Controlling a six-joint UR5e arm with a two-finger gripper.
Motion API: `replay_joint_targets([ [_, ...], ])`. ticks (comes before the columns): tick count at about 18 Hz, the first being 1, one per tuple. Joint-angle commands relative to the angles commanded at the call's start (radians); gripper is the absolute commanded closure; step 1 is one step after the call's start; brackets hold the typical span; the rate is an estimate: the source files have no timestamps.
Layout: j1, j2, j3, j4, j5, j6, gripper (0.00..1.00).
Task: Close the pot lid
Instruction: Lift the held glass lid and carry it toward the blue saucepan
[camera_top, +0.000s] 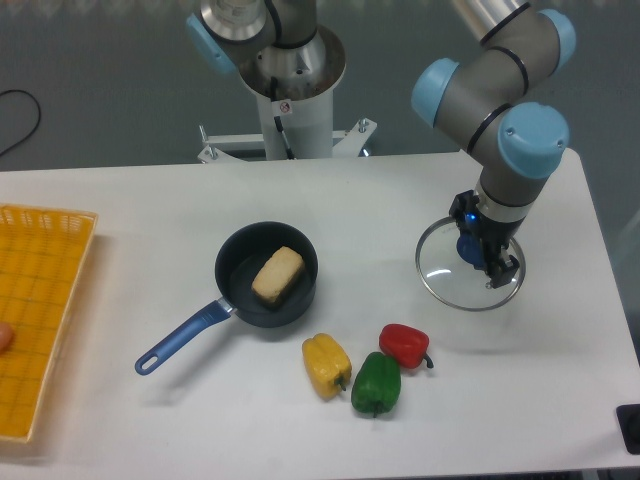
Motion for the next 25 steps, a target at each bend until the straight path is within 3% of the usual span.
replay_joint_targets([
  [10,-0.029,0.012,-0.006,-0.008,0.002,-0.015,0.64],
  [18,-0.11,0.063,-0.011,-0.112,0.0,-0.103,0.64],
  [25,-0.181,0.13,-0.069,-0.129,-0.006,-0.204,0.64],
])
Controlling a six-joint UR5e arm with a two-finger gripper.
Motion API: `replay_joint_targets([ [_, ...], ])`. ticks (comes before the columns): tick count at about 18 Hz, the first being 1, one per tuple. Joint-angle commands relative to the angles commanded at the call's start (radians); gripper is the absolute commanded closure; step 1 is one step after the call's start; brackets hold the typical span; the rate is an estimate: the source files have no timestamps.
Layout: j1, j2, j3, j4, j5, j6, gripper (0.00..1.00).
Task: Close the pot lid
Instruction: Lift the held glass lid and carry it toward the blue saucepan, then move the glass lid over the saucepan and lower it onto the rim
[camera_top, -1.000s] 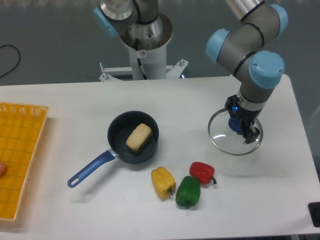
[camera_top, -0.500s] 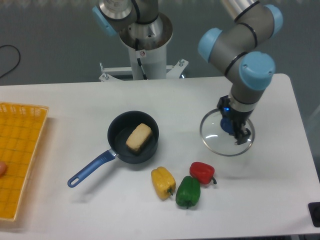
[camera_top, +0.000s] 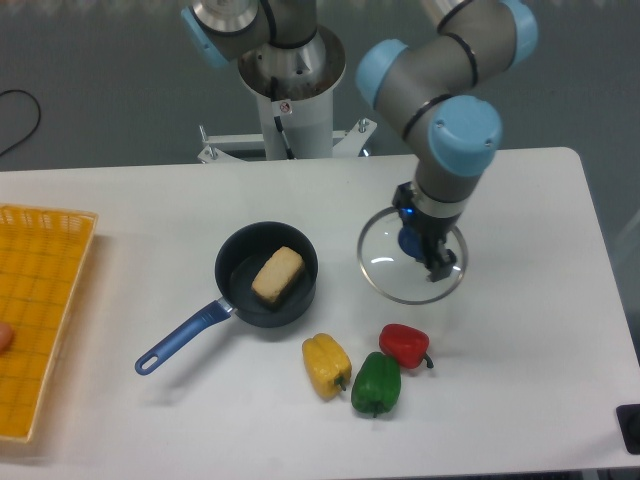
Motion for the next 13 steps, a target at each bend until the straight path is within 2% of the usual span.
replay_joint_targets([
  [13,-0.226,0.006,-0.02,0.02,-0.005,-0.287,0.64],
])
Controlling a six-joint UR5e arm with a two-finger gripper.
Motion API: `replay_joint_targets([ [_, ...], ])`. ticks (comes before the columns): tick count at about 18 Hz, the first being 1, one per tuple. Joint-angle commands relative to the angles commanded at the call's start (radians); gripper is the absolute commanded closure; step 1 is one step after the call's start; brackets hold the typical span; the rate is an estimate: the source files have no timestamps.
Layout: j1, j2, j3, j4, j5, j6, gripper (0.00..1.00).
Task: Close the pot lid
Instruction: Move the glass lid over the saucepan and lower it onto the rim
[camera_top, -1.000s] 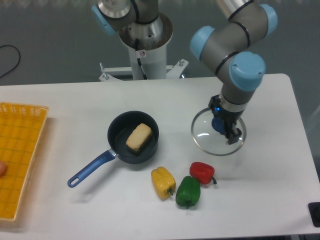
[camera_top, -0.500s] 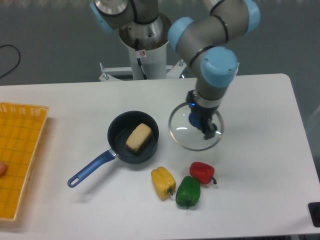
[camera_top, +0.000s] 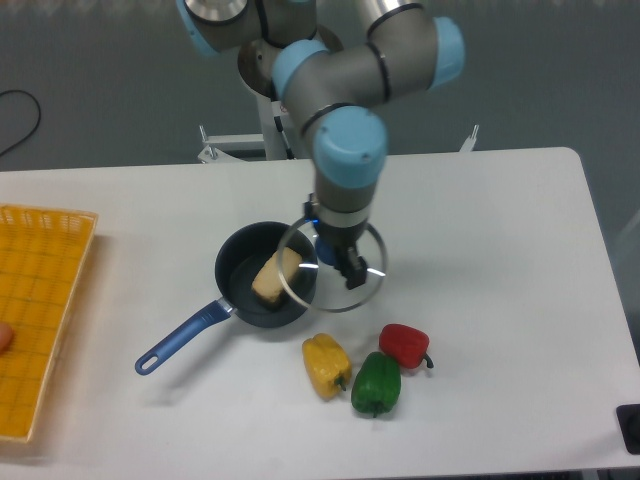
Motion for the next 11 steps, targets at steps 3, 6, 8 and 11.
replay_joint_targets([
  [3,-0.014,0.021,-0.046,0.07,0.0,-0.018,0.65],
  [6,-0.023,0.047,-0.084,0.1,0.002,-0.029,0.65],
  [8,-0.026,0.057,-0.094,0.1,0.002,-0.032,0.65],
  [11,-0.045,0.081,-0.129,0.101,0.008,-0.051,0.66],
])
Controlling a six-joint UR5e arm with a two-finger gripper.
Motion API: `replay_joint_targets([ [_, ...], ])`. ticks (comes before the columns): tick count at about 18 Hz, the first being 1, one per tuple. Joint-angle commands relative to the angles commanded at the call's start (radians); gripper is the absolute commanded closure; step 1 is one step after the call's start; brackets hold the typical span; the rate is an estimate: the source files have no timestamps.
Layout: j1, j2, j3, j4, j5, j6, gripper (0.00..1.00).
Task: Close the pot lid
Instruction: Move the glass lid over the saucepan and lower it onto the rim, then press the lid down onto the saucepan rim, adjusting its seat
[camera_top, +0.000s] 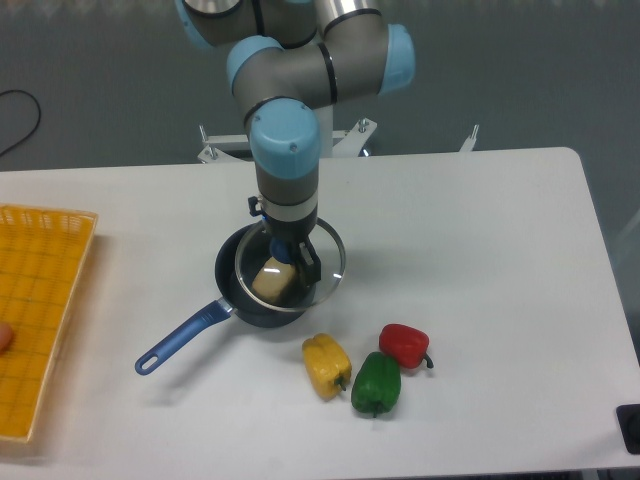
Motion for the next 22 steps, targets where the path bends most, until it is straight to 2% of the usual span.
replay_joint_targets([
  [9,-0.017,-0.006,-0.015,0.002,0.002,-0.026,0.67],
  [22,-0.028,-0.069,-0.006,0.023,0.0,-0.052,0.67],
])
